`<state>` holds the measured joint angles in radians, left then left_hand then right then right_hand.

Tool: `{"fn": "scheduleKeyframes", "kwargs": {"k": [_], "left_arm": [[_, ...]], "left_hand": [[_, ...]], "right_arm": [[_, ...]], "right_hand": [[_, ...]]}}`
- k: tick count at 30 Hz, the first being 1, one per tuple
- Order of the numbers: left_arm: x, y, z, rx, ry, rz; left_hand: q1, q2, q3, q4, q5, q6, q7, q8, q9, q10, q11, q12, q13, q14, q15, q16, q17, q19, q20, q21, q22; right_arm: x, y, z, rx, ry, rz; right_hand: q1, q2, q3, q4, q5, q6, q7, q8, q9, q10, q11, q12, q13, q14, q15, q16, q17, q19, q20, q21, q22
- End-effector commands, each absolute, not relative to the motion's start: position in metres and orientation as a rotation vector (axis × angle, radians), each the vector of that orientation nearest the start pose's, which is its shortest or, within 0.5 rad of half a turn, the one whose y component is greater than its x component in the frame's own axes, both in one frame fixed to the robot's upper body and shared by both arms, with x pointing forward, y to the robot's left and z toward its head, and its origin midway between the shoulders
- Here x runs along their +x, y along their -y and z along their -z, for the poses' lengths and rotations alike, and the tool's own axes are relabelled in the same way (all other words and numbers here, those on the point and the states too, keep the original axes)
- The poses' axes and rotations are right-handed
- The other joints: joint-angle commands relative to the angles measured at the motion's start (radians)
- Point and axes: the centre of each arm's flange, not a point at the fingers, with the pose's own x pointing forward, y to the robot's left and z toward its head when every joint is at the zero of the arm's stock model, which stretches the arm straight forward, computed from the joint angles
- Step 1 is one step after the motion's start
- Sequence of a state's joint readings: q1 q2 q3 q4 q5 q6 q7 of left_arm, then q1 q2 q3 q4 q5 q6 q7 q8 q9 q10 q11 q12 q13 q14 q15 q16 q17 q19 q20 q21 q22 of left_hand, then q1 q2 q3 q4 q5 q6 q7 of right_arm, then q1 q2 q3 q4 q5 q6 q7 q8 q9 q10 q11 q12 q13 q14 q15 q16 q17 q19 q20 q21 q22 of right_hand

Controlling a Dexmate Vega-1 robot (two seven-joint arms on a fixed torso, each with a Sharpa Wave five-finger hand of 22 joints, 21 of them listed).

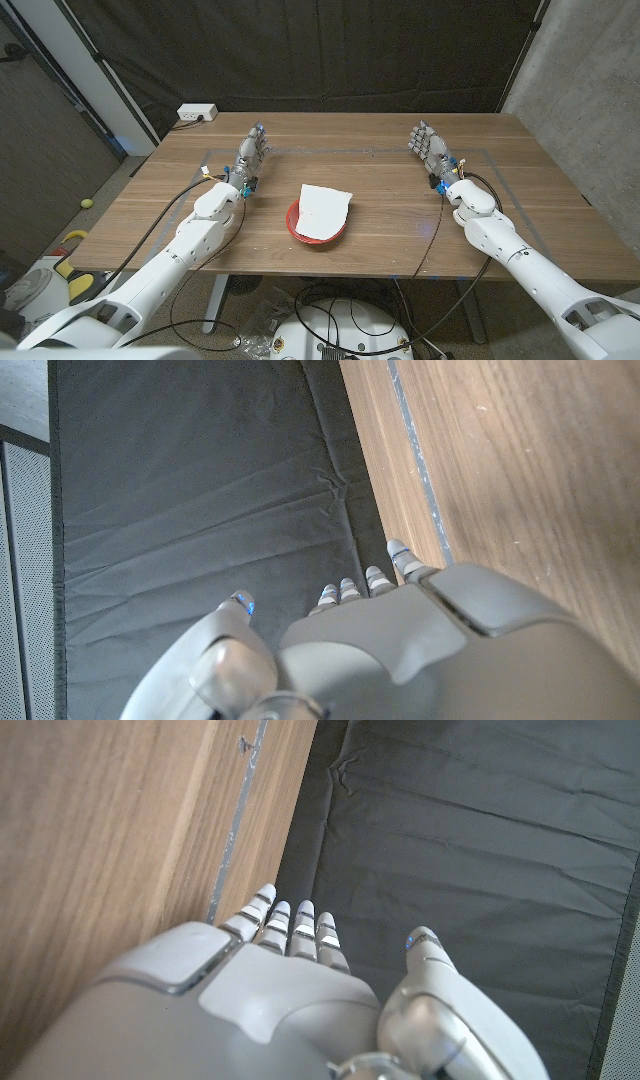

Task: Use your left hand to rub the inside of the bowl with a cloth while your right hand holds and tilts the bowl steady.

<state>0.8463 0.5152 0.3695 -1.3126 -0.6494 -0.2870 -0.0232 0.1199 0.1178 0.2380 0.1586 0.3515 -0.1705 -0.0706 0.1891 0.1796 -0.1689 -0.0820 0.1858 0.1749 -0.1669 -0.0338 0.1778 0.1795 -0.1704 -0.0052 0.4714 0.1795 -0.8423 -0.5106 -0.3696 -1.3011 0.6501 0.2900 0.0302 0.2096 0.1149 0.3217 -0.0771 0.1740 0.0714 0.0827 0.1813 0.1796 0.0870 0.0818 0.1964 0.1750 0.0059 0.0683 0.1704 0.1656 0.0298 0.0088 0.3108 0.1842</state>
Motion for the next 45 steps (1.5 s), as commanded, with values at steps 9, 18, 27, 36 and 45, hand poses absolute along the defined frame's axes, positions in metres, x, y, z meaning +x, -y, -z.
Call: {"fn": "scheduleKeyframes", "kwargs": {"k": [9,18,27,36,45], "left_arm": [[0.649,-0.292,0.027,-0.028,0.601,0.193],[0.651,-0.288,0.023,-0.007,0.598,0.207],[0.653,-0.282,0.020,0.013,0.589,0.236],[0.654,-0.276,0.014,0.039,0.587,0.275],[0.657,-0.272,0.012,0.056,0.581,0.315]], "left_hand": [[0.010,0.014,0.004,-0.003,0.005,-0.089,-0.039,0.009,0.002,-0.047,-0.006,0.007,0.006,-0.070,-0.025,0.009,0.002,-0.002,0.004,0.003,0.005],[0.014,0.011,0.004,-0.006,0.007,-0.062,-0.050,0.017,0.002,-0.032,0.002,0.012,0.006,-0.053,-0.017,0.013,0.002,0.009,0.020,0.003,0.005],[0.022,0.009,0.003,-0.010,0.009,-0.033,-0.060,0.022,0.004,0.006,0.018,0.024,0.006,-0.016,0.006,0.021,0.002,0.038,0.052,0.006,0.004],[0.027,0.007,0.002,-0.012,0.011,-0.012,-0.061,0.025,0.005,0.038,0.024,0.030,0.007,0.017,0.031,0.026,0.002,0.055,0.075,0.006,0.005],[0.029,0.006,0.001,-0.013,0.012,-0.004,-0.061,0.025,0.005,0.053,0.028,0.033,0.008,0.037,0.040,0.029,0.003,0.062,0.083,0.006,0.006]], "right_arm": [[0.647,0.286,0.026,0.002,0.610,-0.204],[0.630,0.280,0.022,-0.107,0.651,-0.193],[0.605,0.269,0.020,-0.278,0.686,-0.174],[0.578,0.257,0.020,-0.414,0.695,-0.161],[0.555,0.243,0.023,-0.529,0.698,-0.139]], "right_hand": [[0.015,0.001,0.008,-0.003,0.005,-0.003,-0.004,0.005,0.002,0.008,-0.003,0.003,0.004,0.001,0.018,0.007,0.004,0.008,0.018,0.001,0.006],[0.025,0.002,0.012,-0.011,0.005,0.017,-0.013,0.013,0.002,0.024,-0.004,0.009,0.004,0.024,0.029,0.014,0.004,0.017,0.036,0.000,0.006],[0.043,0.005,0.019,-0.025,0.006,0.049,-0.023,0.021,0.003,0.065,0.000,0.021,0.004,0.074,0.041,0.024,0.004,0.041,0.058,0.003,0.006],[0.056,0.007,0.024,-0.033,0.006,0.065,-0.026,0.022,0.003,0.088,0.001,0.027,0.004,0.098,0.041,0.025,0.005,0.056,0.067,0.004,0.007],[0.062,0.010,0.027,-0.036,0.006,0.069,-0.031,0.022,0.003,0.089,0.001,0.026,0.004,0.104,0.038,0.024,0.005,0.060,0.067,0.005,0.007]]}}
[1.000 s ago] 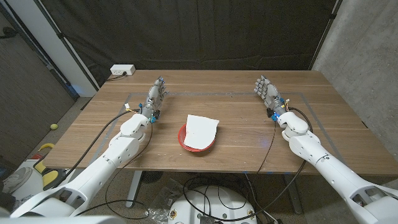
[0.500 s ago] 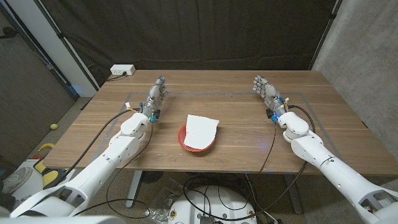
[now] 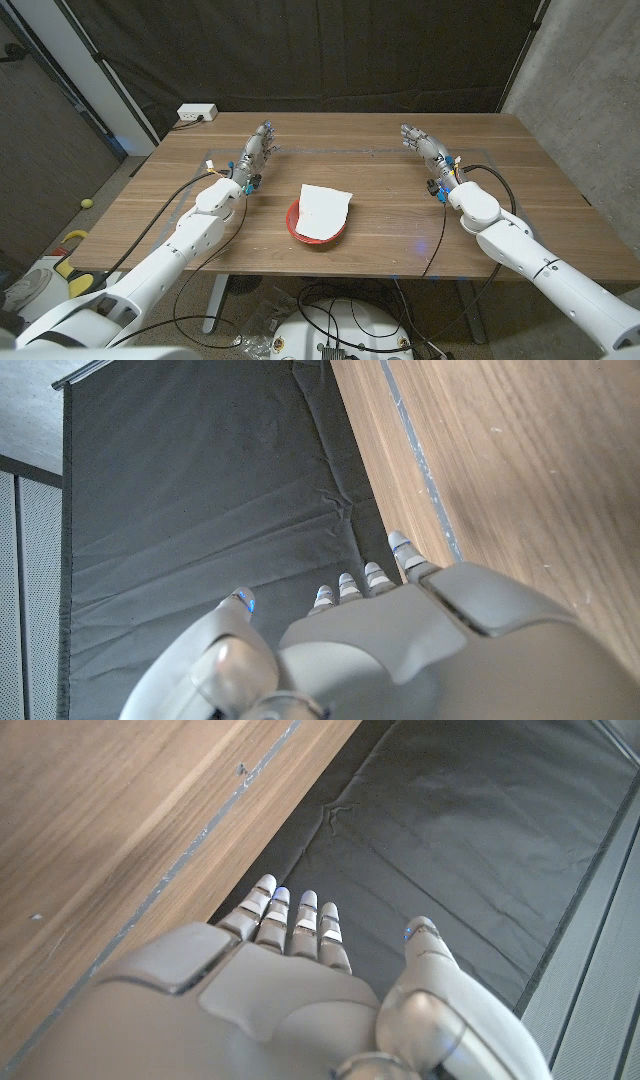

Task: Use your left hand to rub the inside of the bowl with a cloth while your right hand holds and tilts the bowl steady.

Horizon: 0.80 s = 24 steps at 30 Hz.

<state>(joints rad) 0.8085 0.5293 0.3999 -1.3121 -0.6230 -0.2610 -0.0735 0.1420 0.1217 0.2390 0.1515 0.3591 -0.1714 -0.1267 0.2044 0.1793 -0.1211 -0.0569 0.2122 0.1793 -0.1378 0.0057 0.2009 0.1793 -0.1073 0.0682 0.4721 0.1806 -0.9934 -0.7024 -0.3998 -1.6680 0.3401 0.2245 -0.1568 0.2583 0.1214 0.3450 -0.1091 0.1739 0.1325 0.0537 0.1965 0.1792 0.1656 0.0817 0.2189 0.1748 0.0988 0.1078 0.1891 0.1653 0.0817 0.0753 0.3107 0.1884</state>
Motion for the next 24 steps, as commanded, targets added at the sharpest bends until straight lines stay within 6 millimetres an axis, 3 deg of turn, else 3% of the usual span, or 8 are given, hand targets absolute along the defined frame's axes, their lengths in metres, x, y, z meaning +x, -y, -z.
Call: {"fn": "scheduleKeyframes", "kwargs": {"k": [1,15,24], "left_arm": [[0.657,-0.272,0.012,0.057,0.581,0.319],[0.660,-0.271,0.008,0.081,0.578,0.376],[0.663,-0.268,0.008,0.095,0.576,0.413]], "left_hand": [[0.007,0.002,0.000,-0.005,0.004,-0.003,-0.004,0.009,0.005,0.006,0.004,0.006,0.004,0.008,0.000,0.006,0.003,-0.001,0.010,0.005,0.005],[0.009,0.001,-0.002,-0.005,0.005,0.006,-0.007,0.007,0.006,0.017,0.005,0.006,0.004,0.033,0.019,0.009,0.005,0.009,0.023,0.004,0.006],[0.010,0.001,-0.003,-0.005,0.006,0.013,-0.008,0.007,0.006,0.034,0.008,0.008,0.005,0.052,0.030,0.011,0.005,0.016,0.033,0.004,0.006]], "right_arm": [[0.553,0.242,0.024,-0.544,0.699,-0.141],[0.516,0.212,0.032,-0.719,0.697,-0.128],[0.491,0.191,0.038,-0.841,0.716,-0.106]], "right_hand": [[0.014,0.004,0.005,-0.005,0.006,0.009,-0.002,0.007,0.003,0.010,0.001,0.003,0.005,0.012,-0.001,0.005,0.005,0.010,0.000,0.005,0.003],[0.027,0.008,0.011,-0.011,0.006,0.015,-0.003,0.006,0.003,0.011,0.001,0.001,0.005,0.023,-0.007,0.004,0.005,0.016,0.001,0.004,0.003],[0.043,0.011,0.018,-0.021,0.006,0.030,-0.007,0.008,0.004,0.038,-0.012,0.008,0.005,0.033,-0.015,0.002,0.005,0.023,0.001,0.003,0.003]]}}
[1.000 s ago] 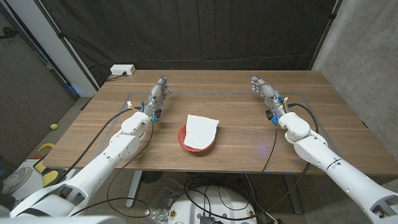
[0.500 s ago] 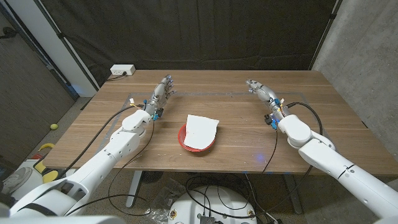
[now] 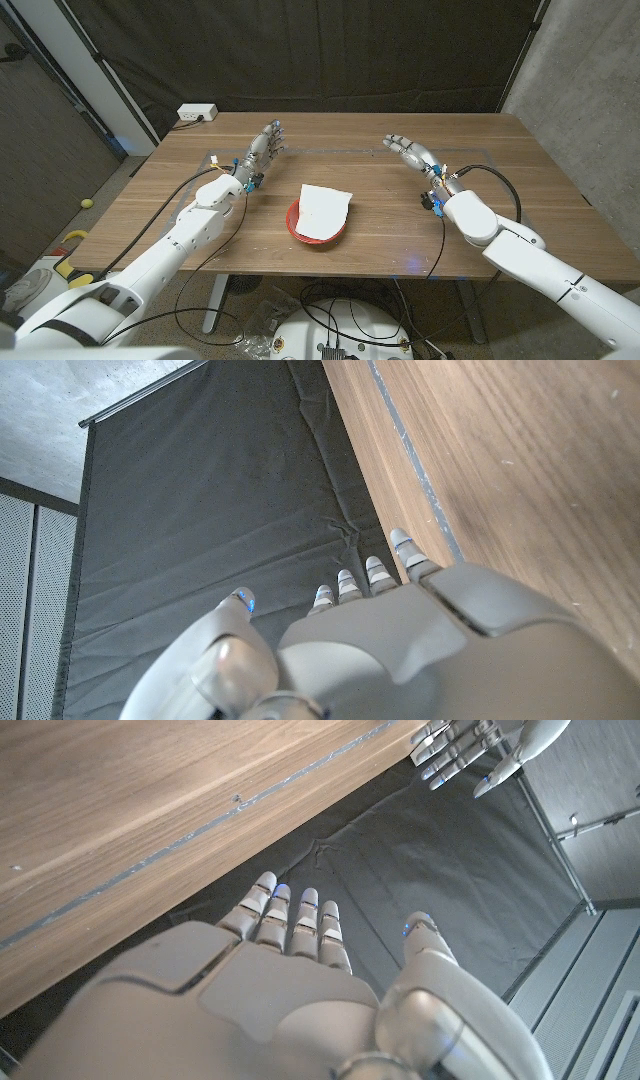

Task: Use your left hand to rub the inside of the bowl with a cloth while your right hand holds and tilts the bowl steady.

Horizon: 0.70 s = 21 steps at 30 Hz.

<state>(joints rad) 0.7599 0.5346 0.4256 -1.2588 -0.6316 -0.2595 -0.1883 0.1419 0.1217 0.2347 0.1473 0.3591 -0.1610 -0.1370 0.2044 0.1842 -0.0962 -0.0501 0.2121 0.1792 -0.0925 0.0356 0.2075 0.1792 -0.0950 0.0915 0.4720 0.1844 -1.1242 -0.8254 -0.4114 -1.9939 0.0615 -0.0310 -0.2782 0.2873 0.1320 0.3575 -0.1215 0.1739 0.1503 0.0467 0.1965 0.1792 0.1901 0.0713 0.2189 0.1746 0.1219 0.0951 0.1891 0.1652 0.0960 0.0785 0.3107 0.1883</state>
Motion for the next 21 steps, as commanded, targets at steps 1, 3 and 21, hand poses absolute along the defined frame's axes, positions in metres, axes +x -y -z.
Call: {"fn": "scheduleKeyframes", "kwargs": {"k": [1,3,21], "left_arm": [[0.664,-0.267,0.008,0.097,0.575,0.417],[0.665,-0.266,0.009,0.097,0.574,0.423],[0.667,-0.256,0.008,0.110,0.576,0.473]], "left_hand": [[0.010,0.001,0.001,-0.001,0.006,0.003,0.002,0.007,0.002,0.010,0.003,0.008,0.005,0.009,0.000,0.005,0.006,0.006,0.010,0.005,0.003],[0.010,0.000,0.001,-0.001,0.006,0.004,0.001,0.007,0.002,0.014,0.002,0.009,0.005,0.012,0.001,0.005,0.006,0.008,0.010,0.005,0.003],[0.011,0.000,-0.001,0.000,0.007,0.007,0.000,0.005,0.002,0.022,0.001,0.008,0.006,0.022,0.002,0.003,0.007,0.012,0.014,0.003,0.003]], "right_arm": [[0.489,0.189,0.039,-0.853,0.715,-0.101],[0.484,0.185,0.040,-0.882,0.718,-0.093],[0.448,0.150,0.057,-1.050,0.786,-0.096]], "right_hand": [[0.017,0.000,0.007,-0.010,0.006,0.016,-0.002,0.009,0.004,0.016,-0.002,0.008,0.005,0.012,-0.005,0.002,0.005,0.012,-0.003,0.004,0.003],[0.021,0.000,0.008,-0.012,0.006,0.020,-0.004,0.010,0.004,0.020,-0.005,0.009,0.005,0.017,-0.007,0.002,0.005,0.013,-0.003,0.003,0.003],[0.052,-0.017,0.013,-0.031,0.004,0.055,-0.006,0.014,0.004,0.053,-0.020,0.013,0.005,0.046,-0.033,0.002,0.005,0.038,-0.006,0.004,0.001]]}}
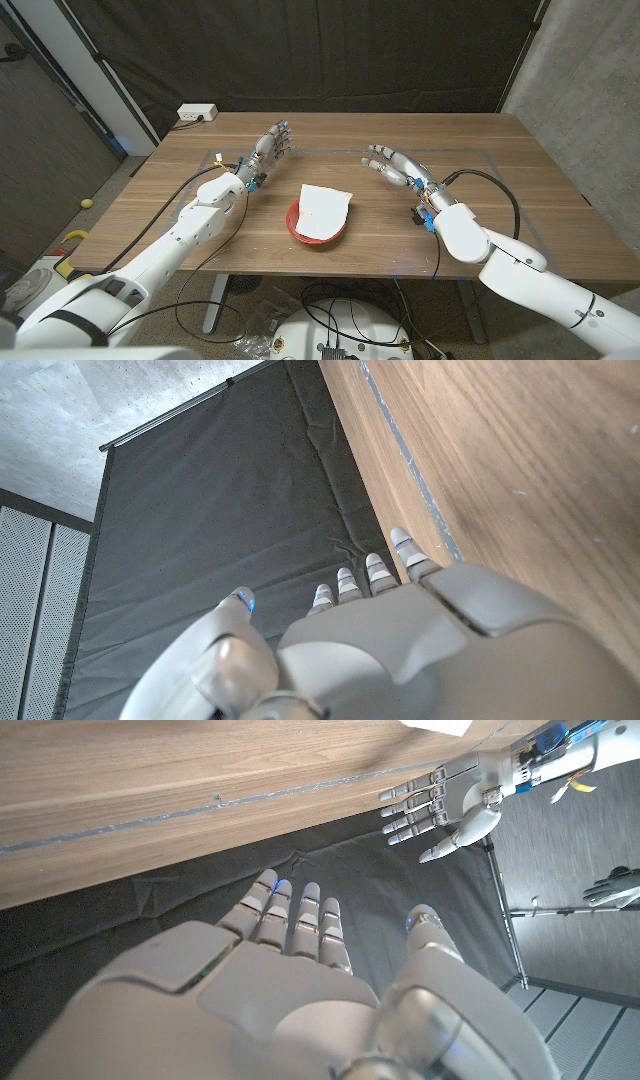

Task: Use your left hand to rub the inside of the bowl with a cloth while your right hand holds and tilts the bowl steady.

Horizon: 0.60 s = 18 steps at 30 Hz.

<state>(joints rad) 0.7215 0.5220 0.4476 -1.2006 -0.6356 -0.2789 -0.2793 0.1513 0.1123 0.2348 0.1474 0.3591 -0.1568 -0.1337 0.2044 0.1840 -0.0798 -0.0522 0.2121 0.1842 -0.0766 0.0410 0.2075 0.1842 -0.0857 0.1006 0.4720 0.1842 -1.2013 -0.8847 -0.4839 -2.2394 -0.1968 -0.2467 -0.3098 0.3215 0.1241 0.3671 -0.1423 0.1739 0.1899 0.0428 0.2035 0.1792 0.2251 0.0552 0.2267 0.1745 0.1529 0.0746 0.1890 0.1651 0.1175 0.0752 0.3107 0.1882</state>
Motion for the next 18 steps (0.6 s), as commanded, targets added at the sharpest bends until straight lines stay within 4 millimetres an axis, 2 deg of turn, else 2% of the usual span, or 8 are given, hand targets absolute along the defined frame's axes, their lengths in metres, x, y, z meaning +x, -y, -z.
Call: {"fn": "scheduleKeyframes", "kwargs": {"k": [1,10,13,18], "left_arm": [[0.666,-0.256,0.008,0.111,0.576,0.474],[0.667,-0.252,0.006,0.112,0.580,0.490],[0.667,-0.250,0.006,0.113,0.580,0.495],[0.667,-0.249,0.006,0.116,0.578,0.499]], "left_hand": [[0.002,0.009,-0.001,0.000,0.007,0.004,-0.003,0.005,0.002,0.006,0.004,0.008,0.001,0.006,-0.003,0.003,0.002,0.003,0.005,0.003,0.003],[0.002,0.010,-0.002,0.000,0.007,0.004,-0.003,0.003,0.002,0.008,0.004,0.006,0.001,0.007,-0.003,0.000,0.002,0.003,0.006,0.001,0.004],[0.002,0.010,-0.002,0.001,0.007,0.004,-0.003,0.003,0.002,0.008,0.004,0.005,0.001,0.008,-0.004,0.000,0.002,0.003,0.006,0.000,0.004],[0.002,0.010,-0.003,0.001,0.007,0.005,-0.003,0.002,0.002,0.009,0.005,0.004,0.002,0.008,-0.003,-0.002,0.002,0.004,0.008,-0.001,0.004]], "right_arm": [[0.446,0.149,0.058,-1.060,0.788,-0.092],[0.428,0.136,0.063,-1.157,0.826,-0.058],[0.422,0.132,0.065,-1.192,0.838,-0.041],[0.415,0.126,0.067,-1.224,0.852,-0.032]], "right_hand": [[0.021,-0.015,0.002,-0.012,0.004,0.024,-0.002,0.009,0.004,0.026,-0.002,0.007,0.005,0.023,-0.013,0.003,0.005,0.021,-0.003,0.004,0.001],[0.064,-0.051,-0.002,-0.028,0.011,0.071,0.000,0.015,0.006,0.090,-0.005,0.021,0.007,0.078,-0.051,0.007,0.006,0.054,-0.002,0.006,0.002],[0.096,-0.068,-0.001,-0.034,0.016,0.092,0.001,0.018,0.007,0.118,-0.020,0.026,0.008,0.105,-0.068,0.009,0.007,0.070,-0.002,0.007,0.003],[0.119,-0.087,-0.004,-0.034,0.020,0.119,-0.004,0.023,0.008,0.141,-0.017,0.030,0.010,0.129,-0.084,0.011,0.009,0.085,-0.003,0.010,0.004]]}}
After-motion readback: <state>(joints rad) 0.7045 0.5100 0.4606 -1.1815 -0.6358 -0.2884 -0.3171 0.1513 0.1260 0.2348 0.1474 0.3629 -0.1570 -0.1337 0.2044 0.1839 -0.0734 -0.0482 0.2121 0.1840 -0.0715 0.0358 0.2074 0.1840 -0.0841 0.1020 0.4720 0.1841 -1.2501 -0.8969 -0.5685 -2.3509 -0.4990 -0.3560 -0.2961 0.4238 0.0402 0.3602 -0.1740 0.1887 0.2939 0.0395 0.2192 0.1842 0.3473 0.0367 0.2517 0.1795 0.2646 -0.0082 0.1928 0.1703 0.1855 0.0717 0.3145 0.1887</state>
